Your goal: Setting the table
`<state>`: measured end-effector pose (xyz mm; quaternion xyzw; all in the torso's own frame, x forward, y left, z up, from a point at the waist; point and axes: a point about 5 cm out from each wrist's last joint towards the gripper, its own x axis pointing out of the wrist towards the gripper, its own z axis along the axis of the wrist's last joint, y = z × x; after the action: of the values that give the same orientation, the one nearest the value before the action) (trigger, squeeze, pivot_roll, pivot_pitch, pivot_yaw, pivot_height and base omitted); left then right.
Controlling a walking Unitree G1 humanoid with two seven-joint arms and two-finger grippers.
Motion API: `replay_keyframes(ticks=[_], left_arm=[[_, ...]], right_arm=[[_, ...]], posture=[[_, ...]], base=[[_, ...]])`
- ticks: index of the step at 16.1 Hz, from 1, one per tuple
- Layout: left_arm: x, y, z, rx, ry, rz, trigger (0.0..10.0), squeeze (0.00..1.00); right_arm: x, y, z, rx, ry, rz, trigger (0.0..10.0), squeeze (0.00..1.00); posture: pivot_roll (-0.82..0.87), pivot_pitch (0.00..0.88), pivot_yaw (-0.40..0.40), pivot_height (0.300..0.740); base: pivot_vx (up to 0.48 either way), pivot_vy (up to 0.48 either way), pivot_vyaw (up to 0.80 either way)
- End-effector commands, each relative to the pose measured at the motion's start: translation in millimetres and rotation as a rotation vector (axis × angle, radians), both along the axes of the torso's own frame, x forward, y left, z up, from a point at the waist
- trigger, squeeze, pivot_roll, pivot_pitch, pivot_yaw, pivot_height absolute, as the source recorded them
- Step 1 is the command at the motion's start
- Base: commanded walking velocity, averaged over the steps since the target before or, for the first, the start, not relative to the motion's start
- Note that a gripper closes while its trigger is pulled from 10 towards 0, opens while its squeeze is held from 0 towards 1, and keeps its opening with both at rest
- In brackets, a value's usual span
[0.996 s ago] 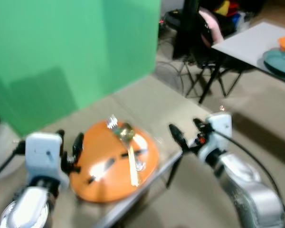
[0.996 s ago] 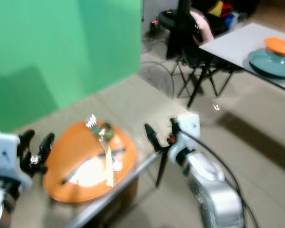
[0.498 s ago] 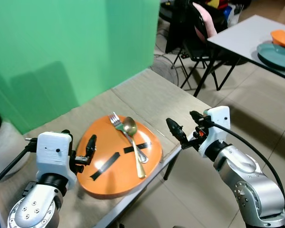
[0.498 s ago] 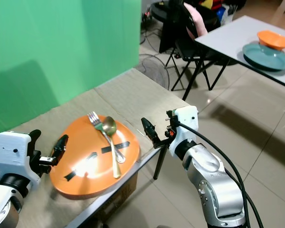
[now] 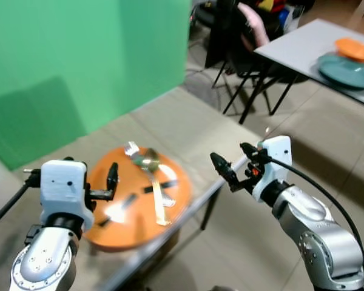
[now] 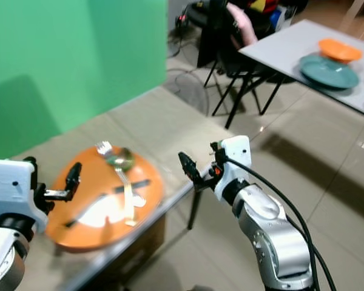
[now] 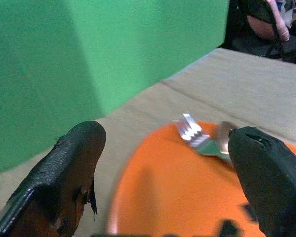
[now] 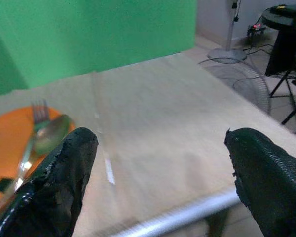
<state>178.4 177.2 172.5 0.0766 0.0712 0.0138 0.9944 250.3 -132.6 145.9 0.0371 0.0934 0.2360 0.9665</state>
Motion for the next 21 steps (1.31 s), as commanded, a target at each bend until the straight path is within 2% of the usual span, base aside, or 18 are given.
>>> replay_keyframes(ticks=[1, 2, 3, 4, 7, 9, 10, 13, 14, 16, 18, 19, 20, 21], left_arm=[[-0.1, -2.1, -2, -0.015, 0.009, -0.001, 10.0, 0.84], [-1.5, -2.8, -4, 0.003, 0.024, -0.009, 10.0, 0.66], [-2.6, -3.5, -5, 0.011, 0.032, -0.014, 10.0, 0.39], [-2.9, -4.1, -5, 0.011, 0.037, -0.016, 10.0, 0.01], [-1.4, -2.4, -6, 0.013, 0.058, -0.012, 10.0, 0.00], [3.4, -2.5, -9, -0.065, 0.077, -0.030, 10.0, 0.00], [9.6, -4.2, -11, -0.101, 0.098, -0.054, 10.0, 1.00], [34.9, -7.3, -22, -0.031, 0.200, -0.153, 10.0, 1.00], [44.0, -9.4, -29, -0.053, 0.249, -0.182, 10.0, 0.00], [54.8, -8.4, -40, -0.014, 0.326, -0.207, 10.0, 0.00], [63.6, -7.7, -44, -0.027, 0.377, -0.211, 10.0, 0.00], [65.7, -11.3, -45, -0.035, 0.403, -0.238, 8.2, 0.00], [66.8, -16.5, -47, -0.046, 0.437, -0.263, 5.8, 0.00], [66.8, -17.9, -48, -0.048, 0.446, -0.268, 5.1, 0.00]], right_arm=[[0.8, -5.7, -2, -0.014, 0.017, -0.014, 10.0, 0.00], [0.0, -6.0, -2, -0.017, 0.020, -0.011, 10.0, 0.00], [-0.7, -5.6, -3, -0.021, 0.025, -0.006, 10.0, 0.00], [-0.9, -5.2, -3, -0.024, 0.027, -0.003, 10.0, 0.00], [-0.7, -3.0, -4, -0.038, 0.039, 0.011, 10.0, 0.00], [-0.6, -3.4, -5, -0.069, 0.056, 0.021, 10.0, 0.00], [0.0, -3.6, -6, -0.082, 0.063, 0.030, 10.0, 0.00], [2.9, -1.2, -7, -0.092, 0.069, 0.044, 10.0, 0.00], [3.4, 0.0, -8, -0.101, 0.074, 0.051, 10.0, 0.00], [2.0, 1.1, -8, -0.106, 0.077, 0.059, 10.0, 0.00], [-1.1, 2.1, -8, -0.107, 0.086, 0.092, 10.0, 0.00], [-4.5, 2.6, -8, -0.117, 0.088, 0.138, 10.0, 0.00], [-8.2, 1.0, -8, -0.144, 0.084, 0.211, 10.0, 0.00], [-8.5, -0.6, -7, -0.153, 0.080, 0.224, 10.0, 0.00]], posture=[[0.05, 0.055, -0.032, 0.740], [0.05, 0.055, -0.032, 0.740], [0.05, 0.055, -0.035, 0.740], [0.05, 0.055, -0.035, 0.740], [0.05, 0.060, -0.040, 0.740], [0.05, 0.061, -0.041, 0.740], [0.05, 0.064, -0.048, 0.740], [0.06, 0.066, -0.057, 0.740], [0.06, 0.066, -0.057, 0.740], [0.05, 0.067, -0.056, 0.740], [0.04, 0.070, -0.045, 0.740], [0.04, 0.071, -0.035, 0.740], [0.03, 0.071, -0.029, 0.740], [0.02, 0.072, -0.025, 0.740]], base=[[0.000, 0.000, 0.00], [0.000, 0.000, 0.00], [0.000, 0.000, 0.00], [0.000, 0.000, 0.00], [0.000, 0.000, 0.00], [0.000, 0.000, 0.00], [0.000, 0.000, 0.00], [0.000, 0.000, 0.00], [0.000, 0.000, 0.00], [0.000, 0.000, 0.00], [0.000, 0.000, 0.00], [0.000, 0.000, 0.00], [0.000, 0.000, 0.00], [0.000, 0.000, 0.00]])
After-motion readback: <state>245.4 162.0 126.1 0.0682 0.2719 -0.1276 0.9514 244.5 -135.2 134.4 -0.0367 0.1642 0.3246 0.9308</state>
